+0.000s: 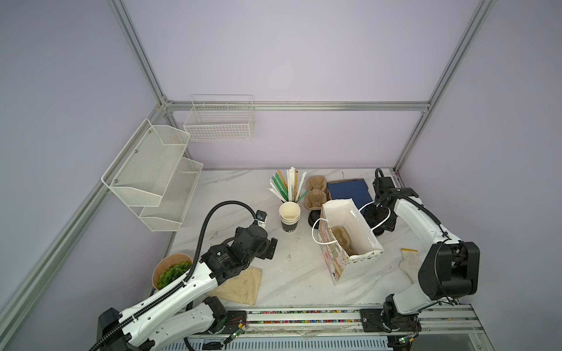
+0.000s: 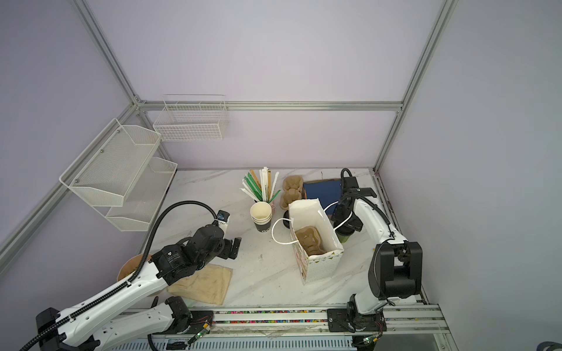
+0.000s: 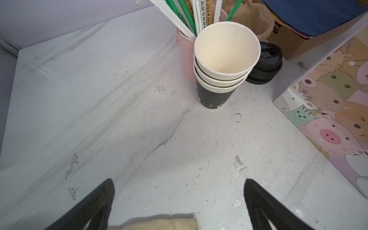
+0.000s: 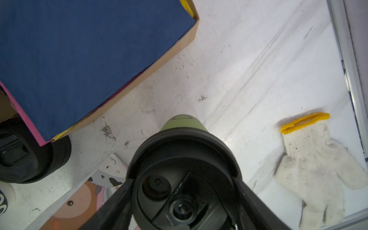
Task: Pack a coffee takeout order
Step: Pick up the coffee cup at the middle-right of the table.
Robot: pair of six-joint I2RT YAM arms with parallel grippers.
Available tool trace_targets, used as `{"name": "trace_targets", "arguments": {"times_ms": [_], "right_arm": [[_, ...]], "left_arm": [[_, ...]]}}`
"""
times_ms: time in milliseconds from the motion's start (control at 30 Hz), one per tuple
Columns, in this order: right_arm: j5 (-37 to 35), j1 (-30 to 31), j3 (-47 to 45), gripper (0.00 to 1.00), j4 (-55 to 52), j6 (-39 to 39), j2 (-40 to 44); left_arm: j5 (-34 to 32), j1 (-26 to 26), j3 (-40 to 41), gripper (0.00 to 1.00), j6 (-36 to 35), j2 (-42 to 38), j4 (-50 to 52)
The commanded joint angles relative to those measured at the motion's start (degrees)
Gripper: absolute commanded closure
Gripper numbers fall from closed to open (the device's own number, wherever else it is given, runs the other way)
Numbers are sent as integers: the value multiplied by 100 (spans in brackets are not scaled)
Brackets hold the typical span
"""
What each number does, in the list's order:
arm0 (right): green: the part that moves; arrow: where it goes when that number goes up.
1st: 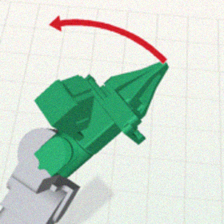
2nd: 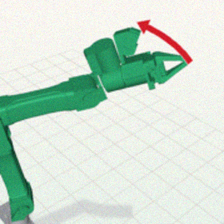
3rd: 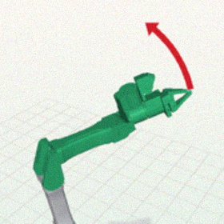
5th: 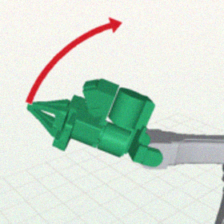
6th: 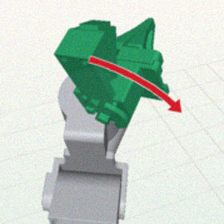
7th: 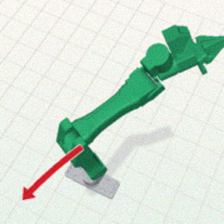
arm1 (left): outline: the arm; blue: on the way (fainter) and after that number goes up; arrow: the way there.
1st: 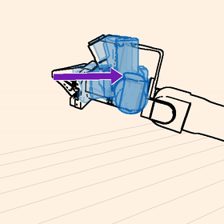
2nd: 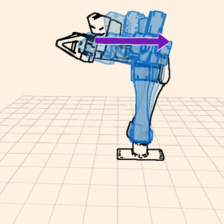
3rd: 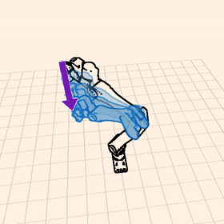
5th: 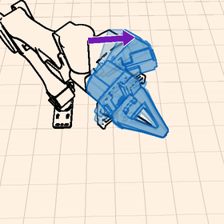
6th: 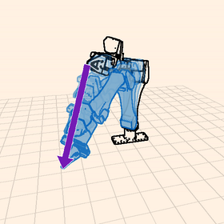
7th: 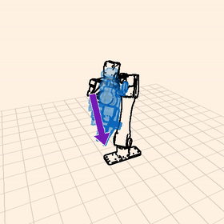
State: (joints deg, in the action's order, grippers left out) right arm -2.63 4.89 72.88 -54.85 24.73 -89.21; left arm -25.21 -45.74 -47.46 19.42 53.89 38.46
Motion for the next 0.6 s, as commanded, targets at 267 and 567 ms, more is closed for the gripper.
{"name": "trace_targets", "arguments": {"times_ms": [267,567], "right_arm": [[73,48,-224,27,-29,-21,-81],[-40,48,133,29,-454,-8,103]], "left_arm": [[10,47,-454,0,-17,-63,-160],[47,47,-453,0,-6,-151,-181]]}}
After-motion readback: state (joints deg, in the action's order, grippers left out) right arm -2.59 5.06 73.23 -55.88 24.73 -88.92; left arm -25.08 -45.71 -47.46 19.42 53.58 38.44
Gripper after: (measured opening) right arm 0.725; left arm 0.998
